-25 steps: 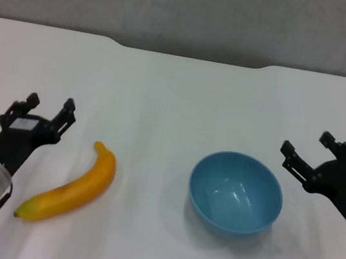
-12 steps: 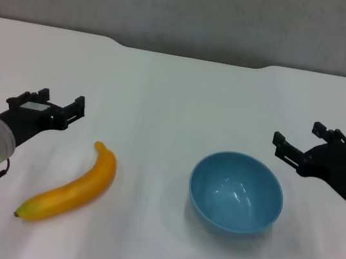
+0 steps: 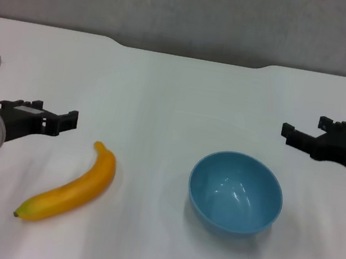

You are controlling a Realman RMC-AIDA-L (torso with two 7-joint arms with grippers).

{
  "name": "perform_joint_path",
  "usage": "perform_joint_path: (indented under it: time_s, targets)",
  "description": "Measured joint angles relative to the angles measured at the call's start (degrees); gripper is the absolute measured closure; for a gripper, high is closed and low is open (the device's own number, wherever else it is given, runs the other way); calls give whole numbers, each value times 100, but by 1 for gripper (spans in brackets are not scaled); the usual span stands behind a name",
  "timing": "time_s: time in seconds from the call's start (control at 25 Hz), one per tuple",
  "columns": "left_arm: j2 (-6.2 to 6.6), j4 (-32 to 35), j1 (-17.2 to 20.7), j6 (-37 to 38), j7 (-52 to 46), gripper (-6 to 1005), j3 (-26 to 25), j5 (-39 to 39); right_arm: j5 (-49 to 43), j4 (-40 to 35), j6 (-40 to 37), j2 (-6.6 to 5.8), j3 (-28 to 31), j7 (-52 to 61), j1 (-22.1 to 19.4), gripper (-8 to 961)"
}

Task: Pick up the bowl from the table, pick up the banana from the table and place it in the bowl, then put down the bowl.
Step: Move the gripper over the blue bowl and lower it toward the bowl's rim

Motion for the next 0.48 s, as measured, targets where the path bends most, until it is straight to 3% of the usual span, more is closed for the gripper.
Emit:
perform_joint_path:
  time_s: [0.04, 0.08, 0.24, 0.36, 0.48]
  targets:
    - [0, -8, -14, -51, 25, 246, -54, 0, -1029, -15, 654, 28, 469, 1047, 284, 47]
    - [0, -8, -14, -51, 25, 247, -54, 0, -1029, -15, 654, 28, 469, 1047, 284, 47]
    - [-10, -8, -16, -68, 90, 249, -120, 0, -2658, -109, 1531, 208, 1152, 2183, 791, 47]
    - [-19, 30, -37, -73, 106, 251, -114, 5, -3196, -60, 1976, 352, 1496, 2467, 979, 47]
    - [-21, 46, -40, -72, 112, 252, -115, 29, -3349, -74, 2373, 317, 1587, 2878, 1242, 48]
